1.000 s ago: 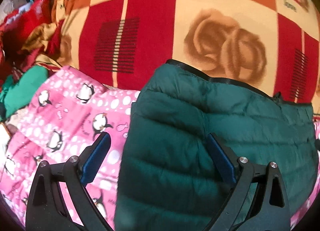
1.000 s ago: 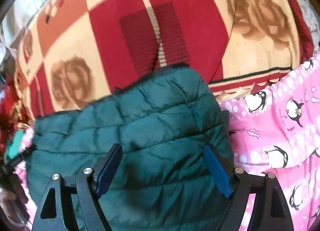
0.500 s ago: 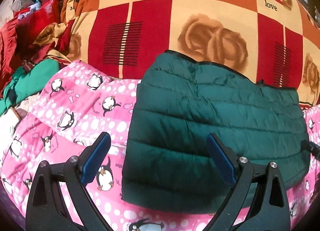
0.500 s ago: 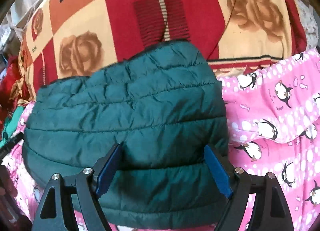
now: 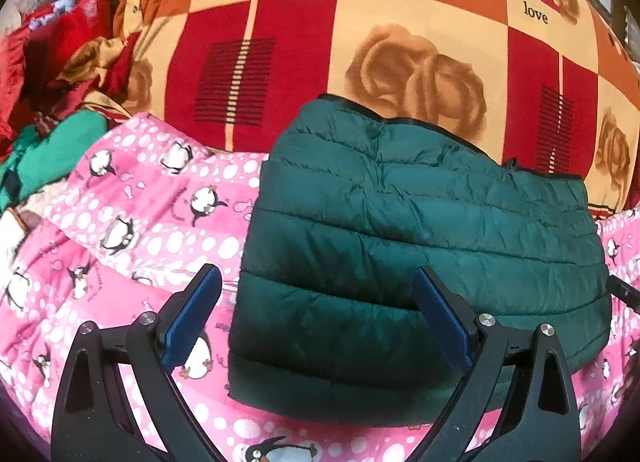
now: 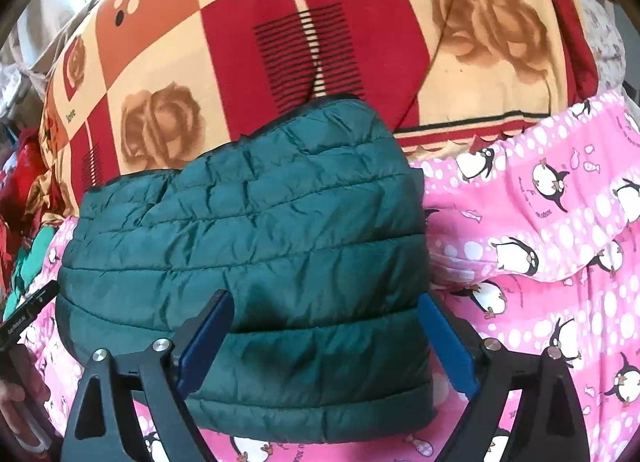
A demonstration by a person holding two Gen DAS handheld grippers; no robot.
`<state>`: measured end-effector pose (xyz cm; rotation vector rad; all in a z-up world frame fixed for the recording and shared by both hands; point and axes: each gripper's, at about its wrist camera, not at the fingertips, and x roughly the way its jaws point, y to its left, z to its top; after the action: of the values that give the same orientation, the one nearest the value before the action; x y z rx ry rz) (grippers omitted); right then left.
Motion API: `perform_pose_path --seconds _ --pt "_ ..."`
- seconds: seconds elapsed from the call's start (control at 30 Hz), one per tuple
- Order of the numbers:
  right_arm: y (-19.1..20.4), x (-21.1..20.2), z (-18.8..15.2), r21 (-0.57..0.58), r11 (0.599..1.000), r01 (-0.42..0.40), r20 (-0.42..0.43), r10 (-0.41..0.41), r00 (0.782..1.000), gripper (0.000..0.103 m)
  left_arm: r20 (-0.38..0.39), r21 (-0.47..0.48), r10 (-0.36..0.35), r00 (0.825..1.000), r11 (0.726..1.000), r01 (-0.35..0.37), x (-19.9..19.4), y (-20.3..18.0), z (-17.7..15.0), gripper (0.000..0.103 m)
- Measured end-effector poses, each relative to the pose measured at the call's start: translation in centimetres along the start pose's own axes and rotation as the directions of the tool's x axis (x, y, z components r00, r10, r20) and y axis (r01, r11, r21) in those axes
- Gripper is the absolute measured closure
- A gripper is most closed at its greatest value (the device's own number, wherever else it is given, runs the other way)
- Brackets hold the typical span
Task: Fold large clothes
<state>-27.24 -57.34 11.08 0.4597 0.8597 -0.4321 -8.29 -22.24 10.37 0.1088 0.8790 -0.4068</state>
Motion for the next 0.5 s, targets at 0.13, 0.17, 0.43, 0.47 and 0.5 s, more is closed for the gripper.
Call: perform_pose_path --seconds 0.13,0.17,0.43,0.47,0.5 --pt "-1.2 1.0 0.4 0.03 0.999 -0.009 -0.018 0.01 1.0 0.011 -0.039 -0.044 -0.085 0.996 0.996 0.084 1.7 0.9 0.2 0.007" --pt "-1.5 1.3 0.5 0.037 0.999 -0.012 -0.022 0.013 1.0 0.011 -0.049 -0.066 -0.124 0.991 0.99 0.121 2.1 1.3 0.3 0.007" --pt "-5.3 4.5 1.6 0.146 0.986 -0.078 -0.048 0.085 0.995 0.002 -0.056 -0.185 -0.297 0.953 0.941 0.283 5.1 3.7 0.9 0.0" --pt "-5.8 5.1 1.7 0.165 0.981 -0.098 -0.051 0.108 0.993 0.0 -0.071 -0.202 -0.334 0.94 0.928 0.315 5.8 3.9 0.9 0.0" --pt "-6.2 5.6 1.8 0.181 0.976 -0.12 -0.054 0.132 0.99 0.0 -0.092 -0.224 -0.368 0.925 0.913 0.341 6.5 4.1 0.9 0.0"
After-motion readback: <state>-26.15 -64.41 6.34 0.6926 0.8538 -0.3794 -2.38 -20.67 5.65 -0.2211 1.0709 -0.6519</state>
